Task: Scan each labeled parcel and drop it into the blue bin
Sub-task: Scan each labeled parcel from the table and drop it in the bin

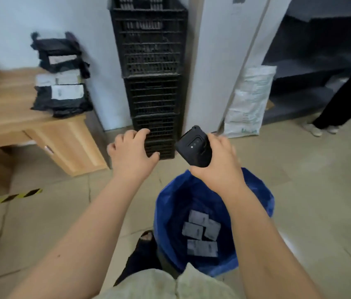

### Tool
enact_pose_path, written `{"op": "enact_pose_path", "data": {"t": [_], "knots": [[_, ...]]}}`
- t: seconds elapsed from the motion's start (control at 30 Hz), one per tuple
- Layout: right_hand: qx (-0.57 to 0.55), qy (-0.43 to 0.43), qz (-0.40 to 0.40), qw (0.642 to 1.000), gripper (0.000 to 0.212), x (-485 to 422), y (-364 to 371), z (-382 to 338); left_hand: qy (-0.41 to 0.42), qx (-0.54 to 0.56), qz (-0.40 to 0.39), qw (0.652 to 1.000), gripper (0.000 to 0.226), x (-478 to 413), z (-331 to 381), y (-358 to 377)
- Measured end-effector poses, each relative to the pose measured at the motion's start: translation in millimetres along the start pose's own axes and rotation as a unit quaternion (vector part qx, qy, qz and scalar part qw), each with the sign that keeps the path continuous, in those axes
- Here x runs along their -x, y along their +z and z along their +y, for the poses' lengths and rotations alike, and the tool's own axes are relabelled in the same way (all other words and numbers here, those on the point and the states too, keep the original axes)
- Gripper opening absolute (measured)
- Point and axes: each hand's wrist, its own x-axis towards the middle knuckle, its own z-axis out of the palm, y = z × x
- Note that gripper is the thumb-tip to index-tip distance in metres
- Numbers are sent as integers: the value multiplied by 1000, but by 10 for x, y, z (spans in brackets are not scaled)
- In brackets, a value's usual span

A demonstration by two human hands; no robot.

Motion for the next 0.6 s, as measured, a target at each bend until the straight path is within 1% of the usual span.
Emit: {"op": "enact_pose_path", "data": {"t": [0.13, 0.27, 0.33, 0.43, 0.6], "knots": [[27, -84, -85, 992, 92, 290, 373, -487, -131, -6, 15, 991, 63, 584, -678, -356], [45, -200, -156, 966, 85, 678, 774, -1109, -254, -10, 29, 967, 63, 1256, -1308, -706], [64, -258, -189, 945, 81, 928, 975, -1455, -305, -24, 42, 951, 64, 1601, -1633, -853], [81, -333, -236, 909, 81, 1379, 1287, -1963, -379, -31, 57, 923, 65, 2141, -2115, -1069], [98, -442, -274, 849, 84, 2210, 1863, -2781, -484, -27, 90, 870, 67, 3122, -2957, -1458]]}}
